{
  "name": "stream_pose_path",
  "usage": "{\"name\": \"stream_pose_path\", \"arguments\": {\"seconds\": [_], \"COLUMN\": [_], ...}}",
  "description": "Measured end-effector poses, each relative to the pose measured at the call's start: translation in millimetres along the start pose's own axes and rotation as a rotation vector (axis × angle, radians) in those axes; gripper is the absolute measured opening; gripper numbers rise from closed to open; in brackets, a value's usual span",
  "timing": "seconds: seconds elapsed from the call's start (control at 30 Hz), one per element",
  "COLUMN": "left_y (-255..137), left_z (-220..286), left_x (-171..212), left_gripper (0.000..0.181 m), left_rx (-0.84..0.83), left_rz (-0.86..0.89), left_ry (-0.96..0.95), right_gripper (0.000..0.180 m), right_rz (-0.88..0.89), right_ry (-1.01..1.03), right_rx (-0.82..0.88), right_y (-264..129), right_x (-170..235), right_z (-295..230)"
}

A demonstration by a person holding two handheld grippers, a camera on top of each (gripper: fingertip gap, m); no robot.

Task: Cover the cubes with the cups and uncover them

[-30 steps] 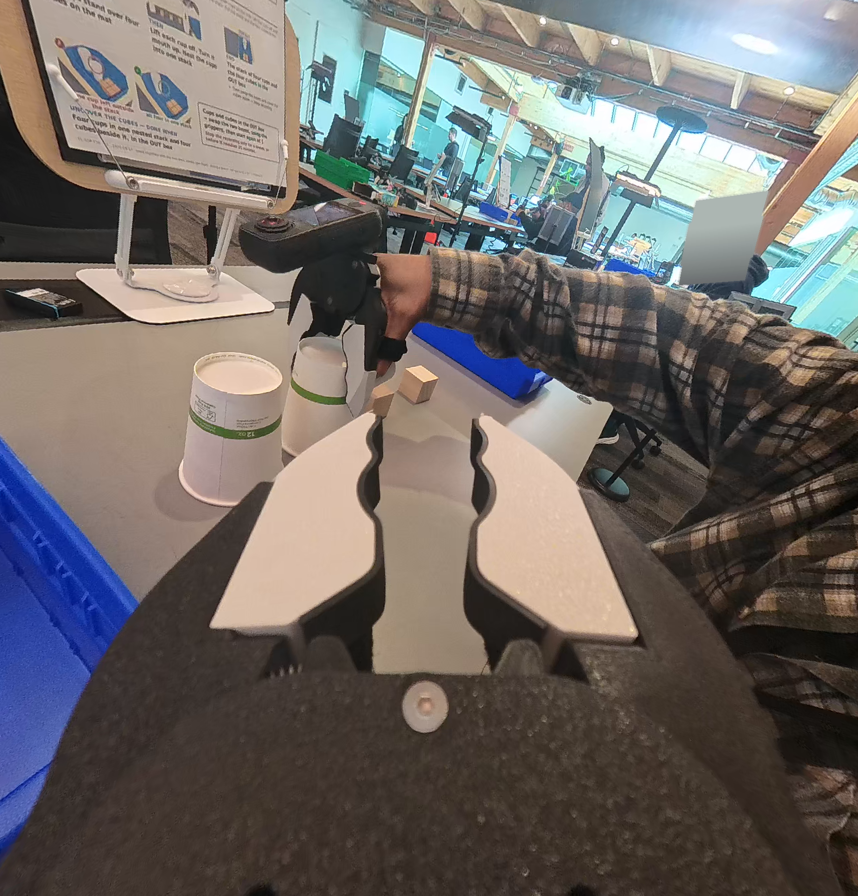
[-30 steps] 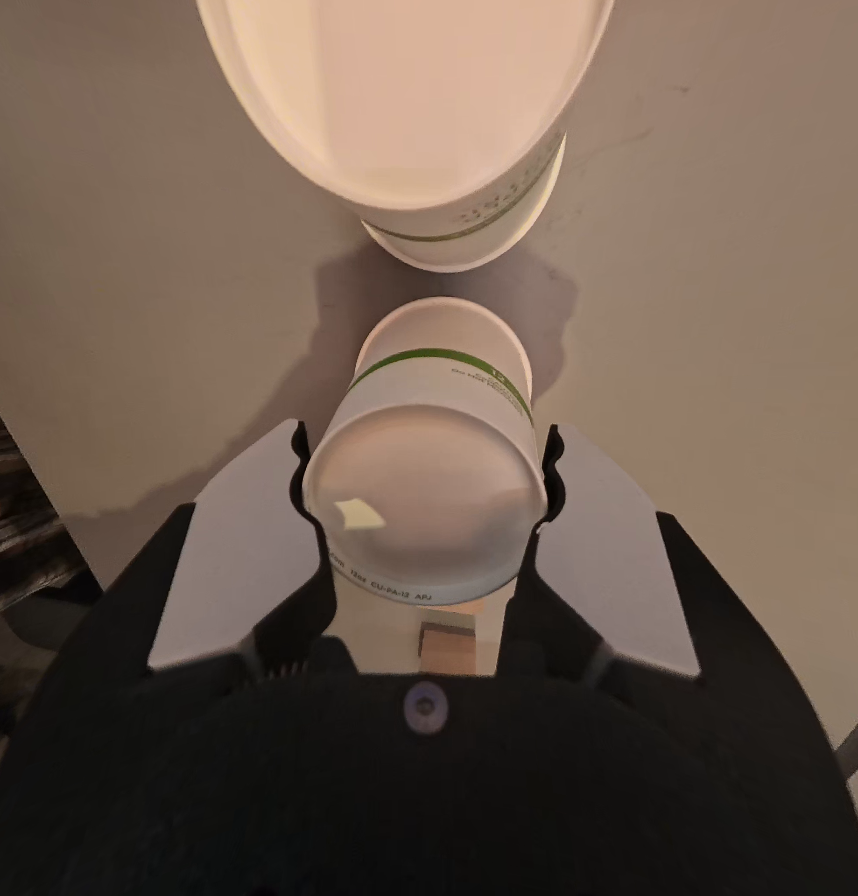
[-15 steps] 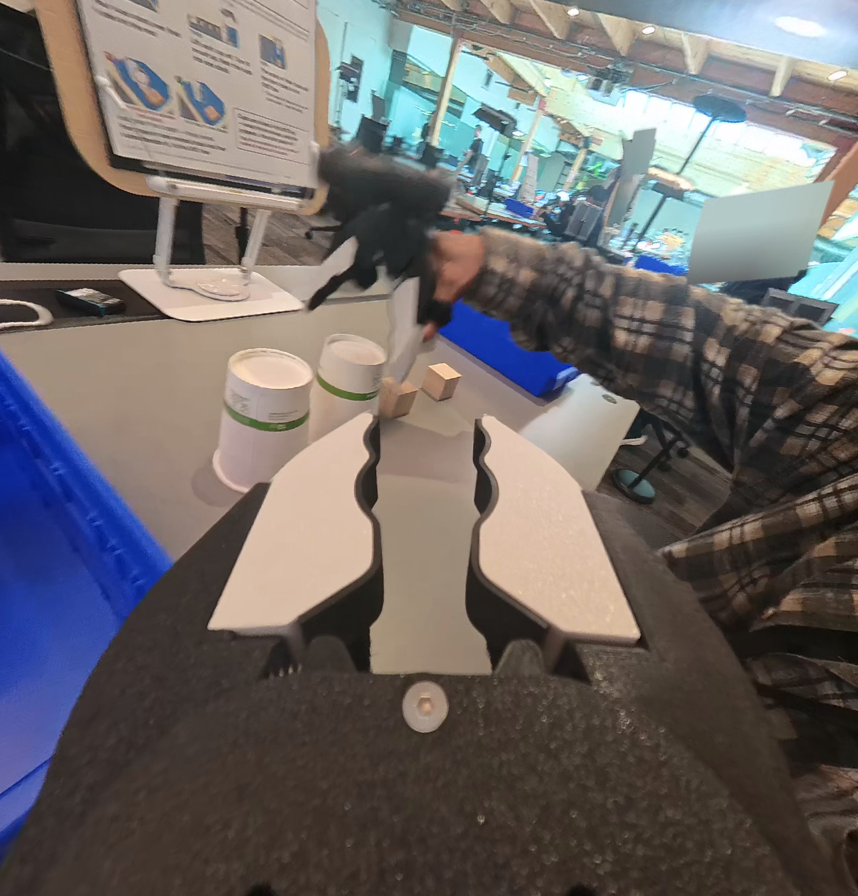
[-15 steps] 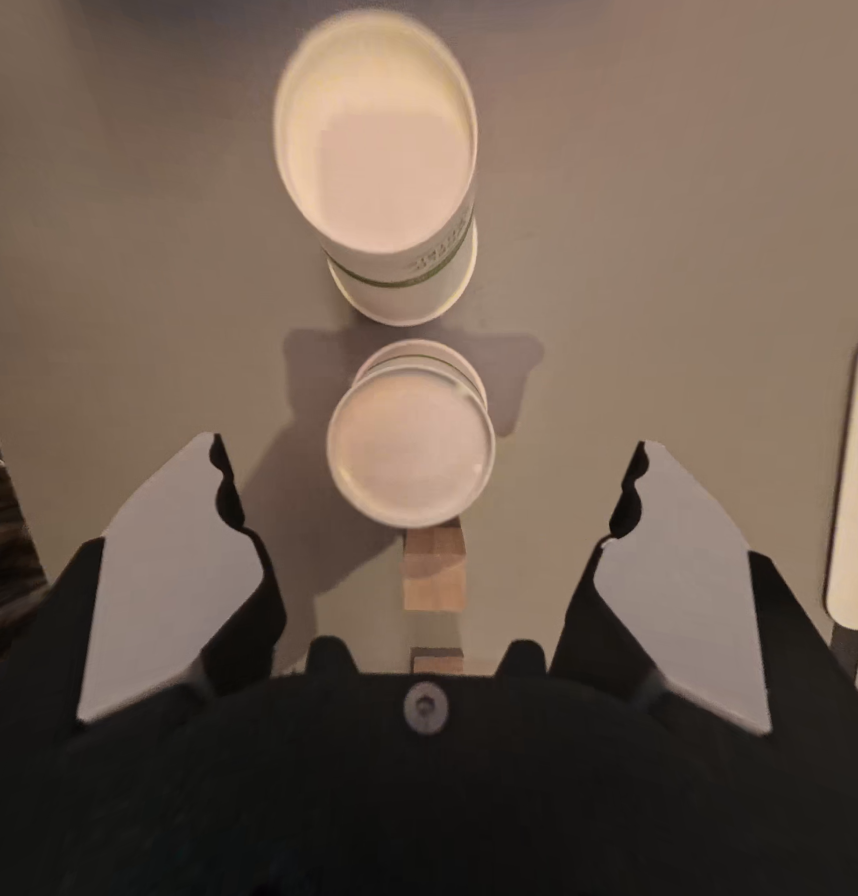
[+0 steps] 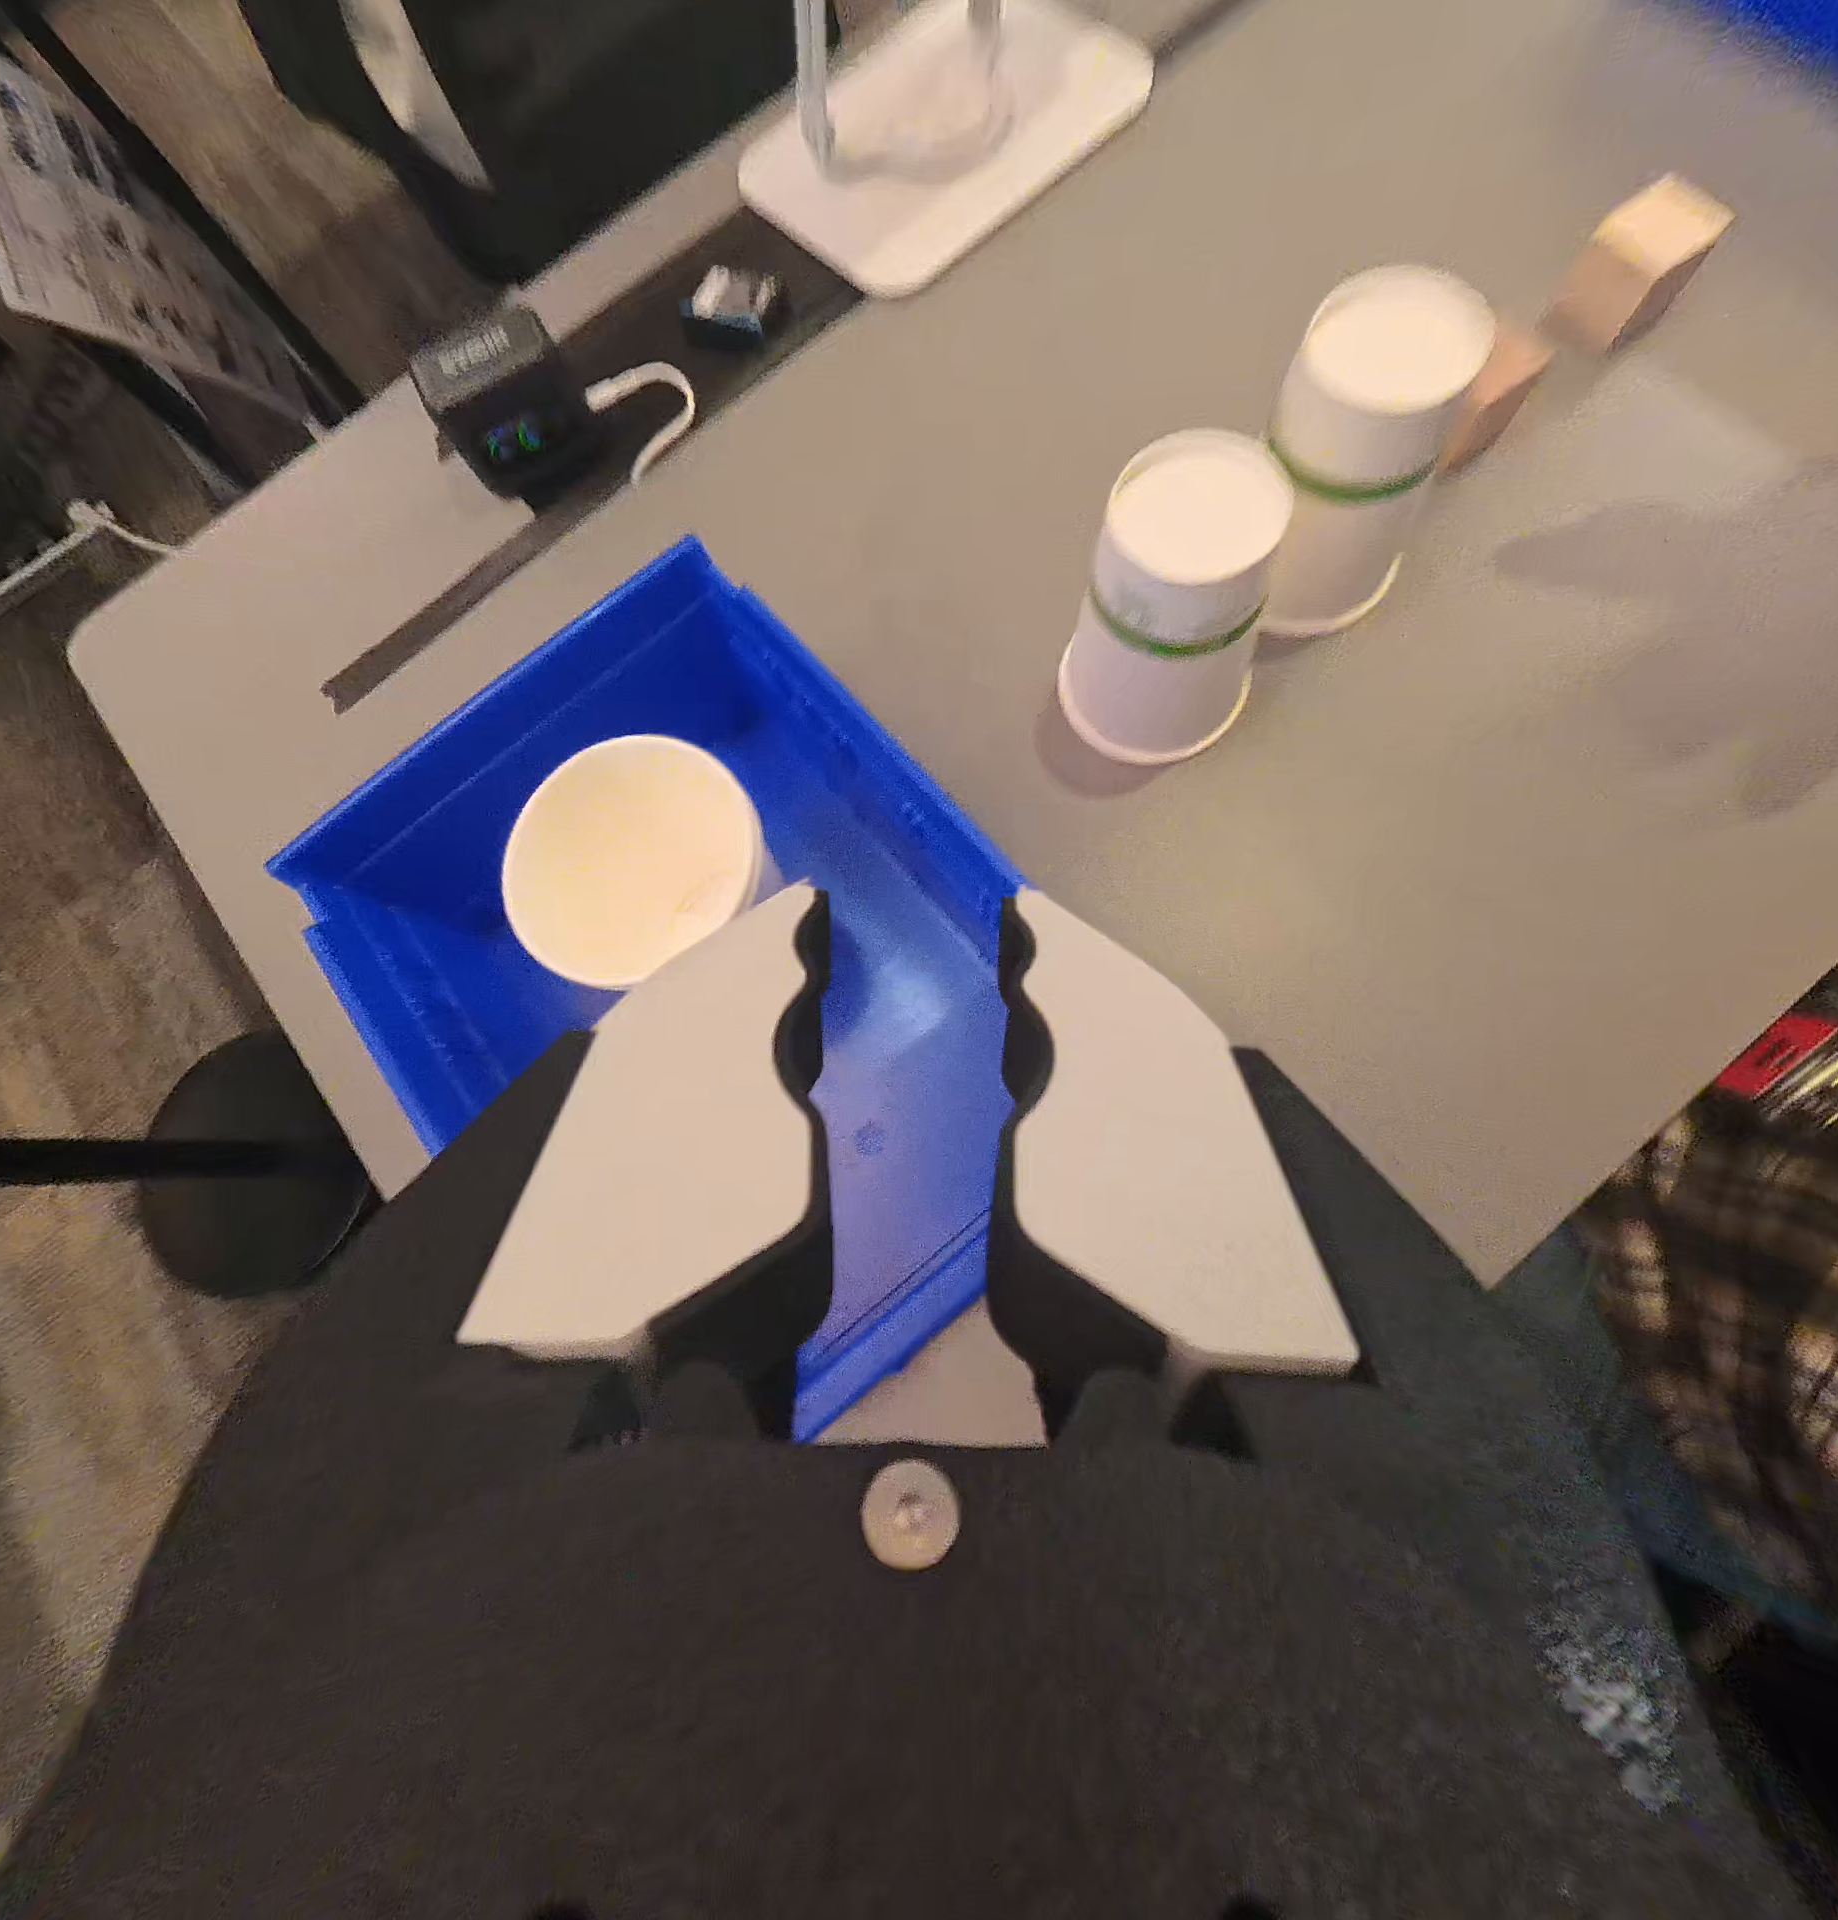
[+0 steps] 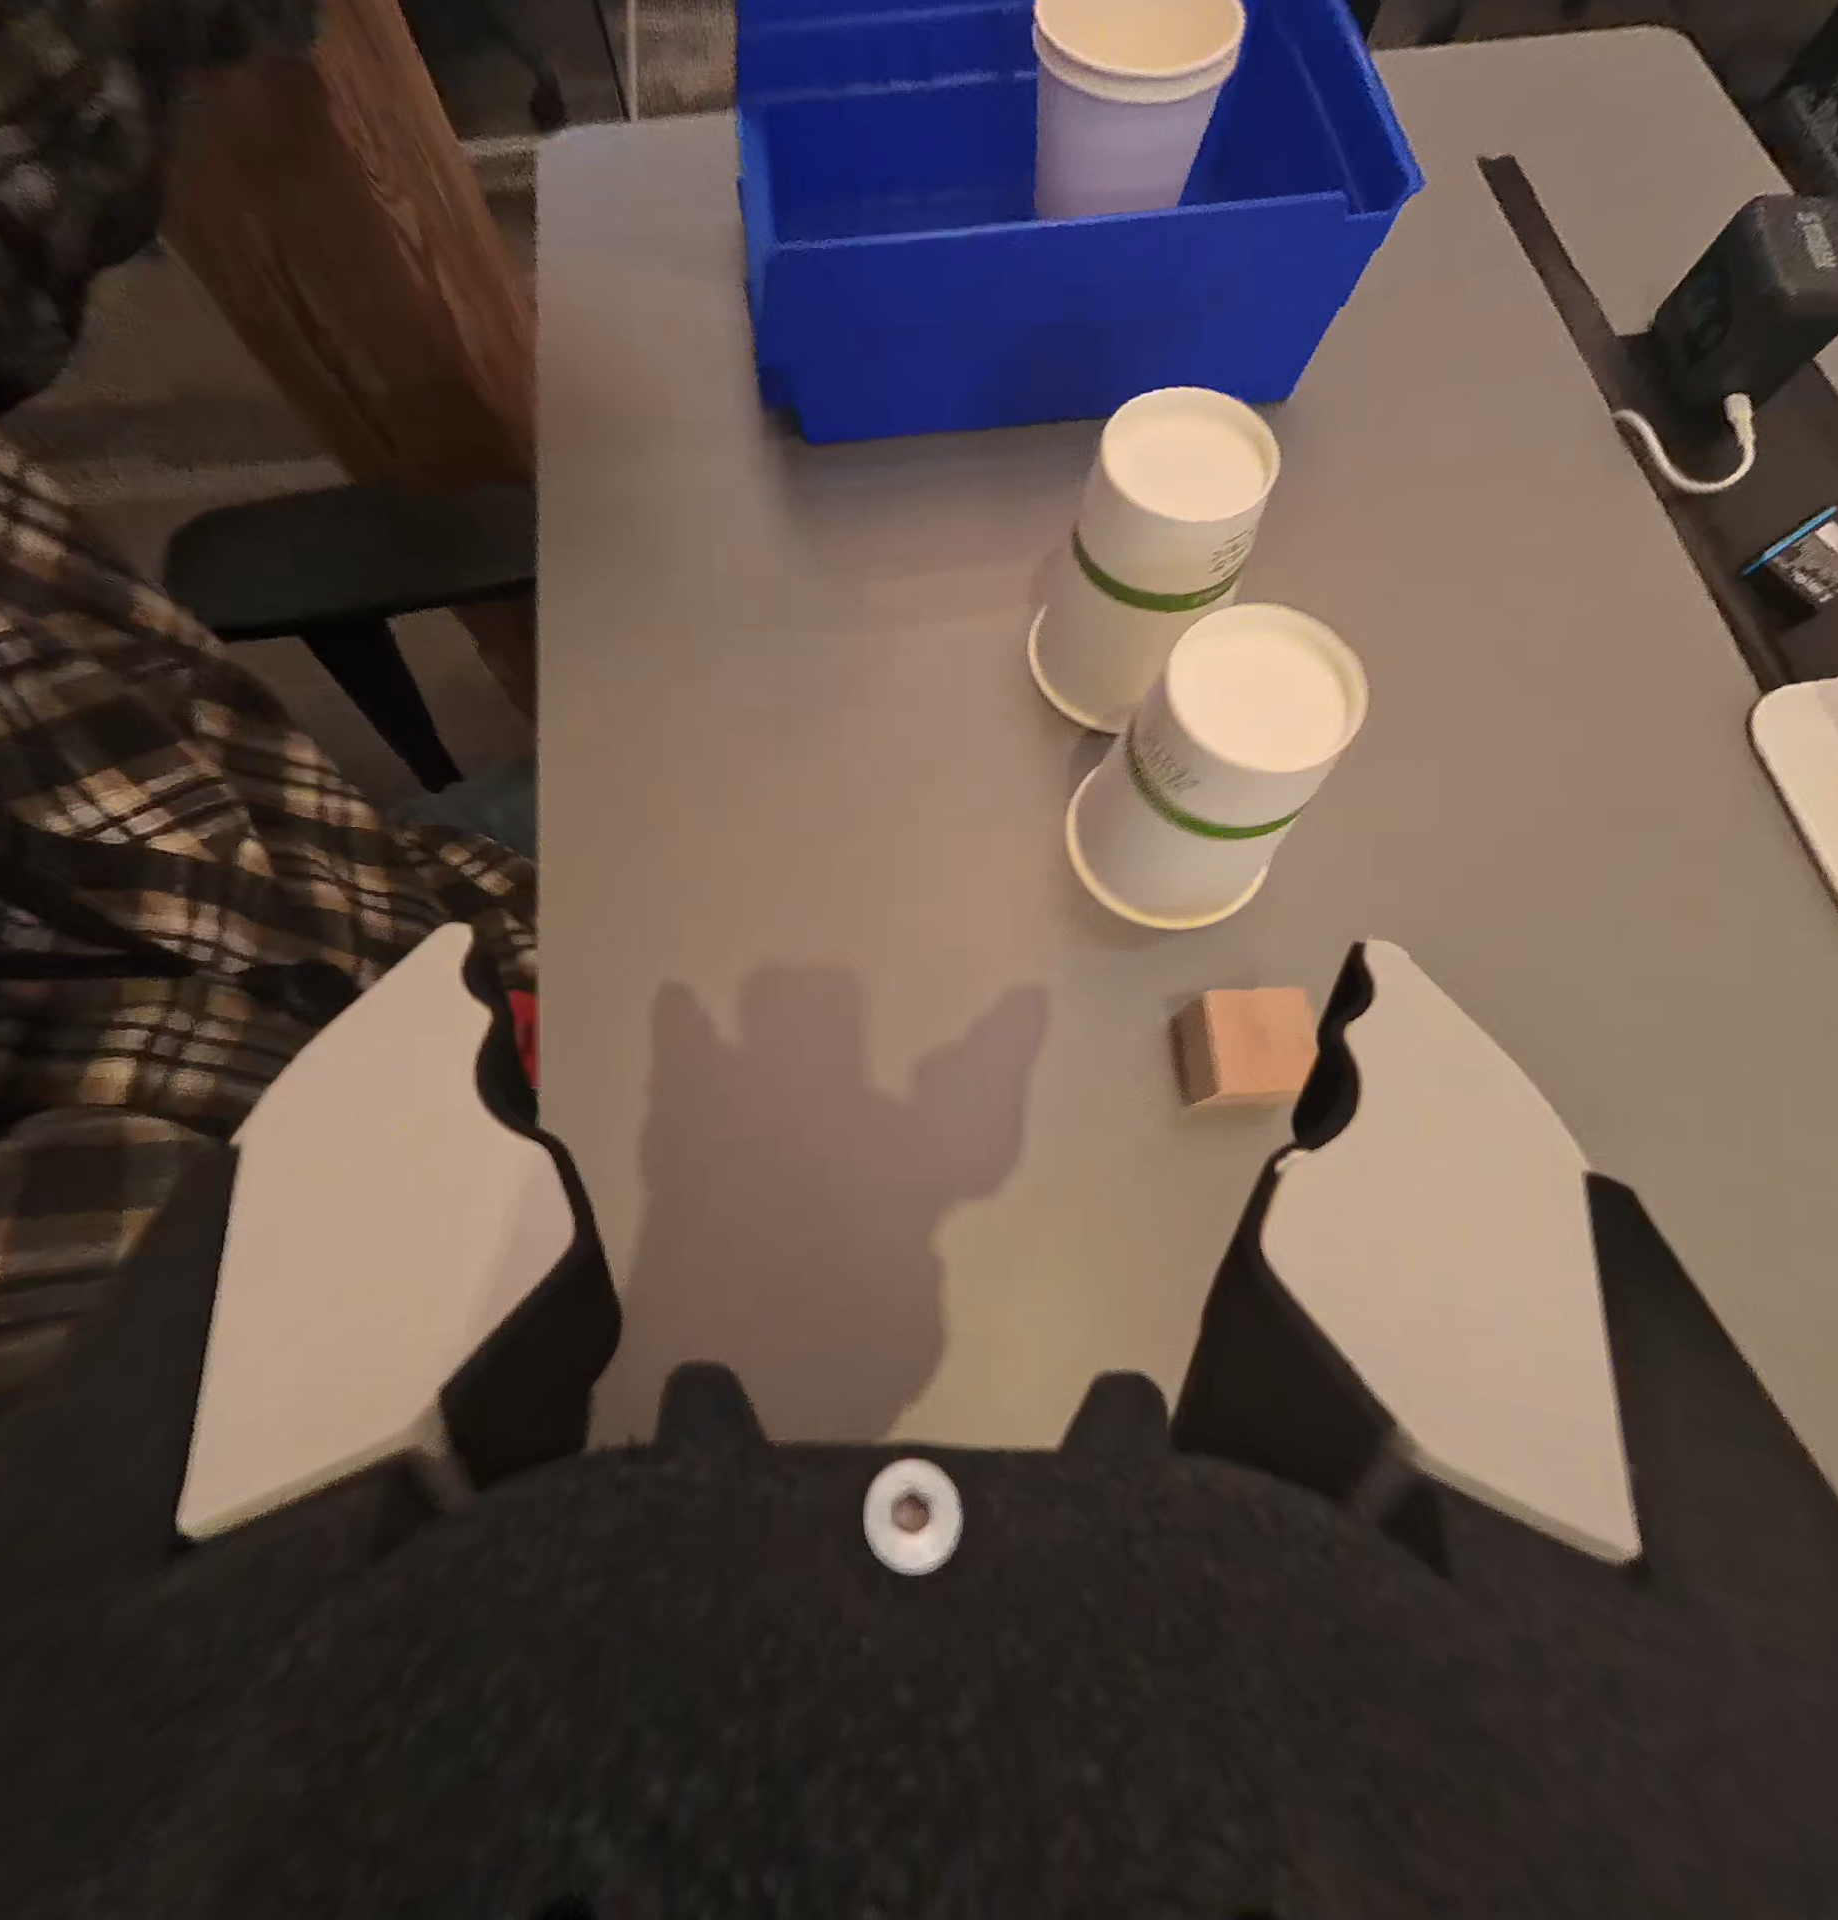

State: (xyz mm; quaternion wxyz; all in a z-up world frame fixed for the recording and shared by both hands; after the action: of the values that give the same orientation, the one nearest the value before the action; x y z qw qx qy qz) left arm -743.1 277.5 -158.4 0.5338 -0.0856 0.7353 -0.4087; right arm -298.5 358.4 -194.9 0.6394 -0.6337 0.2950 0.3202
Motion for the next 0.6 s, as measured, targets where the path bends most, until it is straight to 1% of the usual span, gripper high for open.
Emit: {"name": "stream_pose_path", "arguments": {"seconds": [0.13, 0.27, 0.37, 0.47, 0.6], "left_y": [34, 62, 79, 92, 101], "left_z": [-30, -43, -50, -55, -62], "left_x": [-5, -6, -3, 2, 10], "left_gripper": [0.028, 0.023, 0.021, 0.021, 0.018], "left_rx": [0.046, 0.099, 0.104, 0.125, 0.136], "left_rz": [-0.202, -0.325, -0.422, -0.484, -0.515], "left_ry": [0.067, 0.108, 0.141, 0.133, 0.100], "right_gripper": [0.140, 0.138, 0.136, 0.135, 0.133], "right_rz": [0.063, 0.105, 0.107, 0.116, 0.126], "right_ry": [0.063, 0.121, 0.151, 0.183, 0.214], "right_rx": [-0.006, 0.008, 0.041, 0.046, 0.042], "right_y": [-15, -25, -30, -33, -34], "right_x": [44, 82, 105, 123, 137], "right_z": [-33, -58, -69, -78, -83]}}
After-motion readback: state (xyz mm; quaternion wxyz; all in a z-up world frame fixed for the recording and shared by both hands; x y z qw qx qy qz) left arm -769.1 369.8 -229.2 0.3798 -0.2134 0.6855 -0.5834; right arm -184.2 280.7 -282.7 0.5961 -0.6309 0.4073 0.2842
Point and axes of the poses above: each gripper's, where its closed fingertips meet, y out along the fingers, x out of its underside, z = x × y across the jaws, the point moved 7 cm from there along -y, back along the fingers, and after that the axes turned 3 degrees about x, right-handed, at the moved point
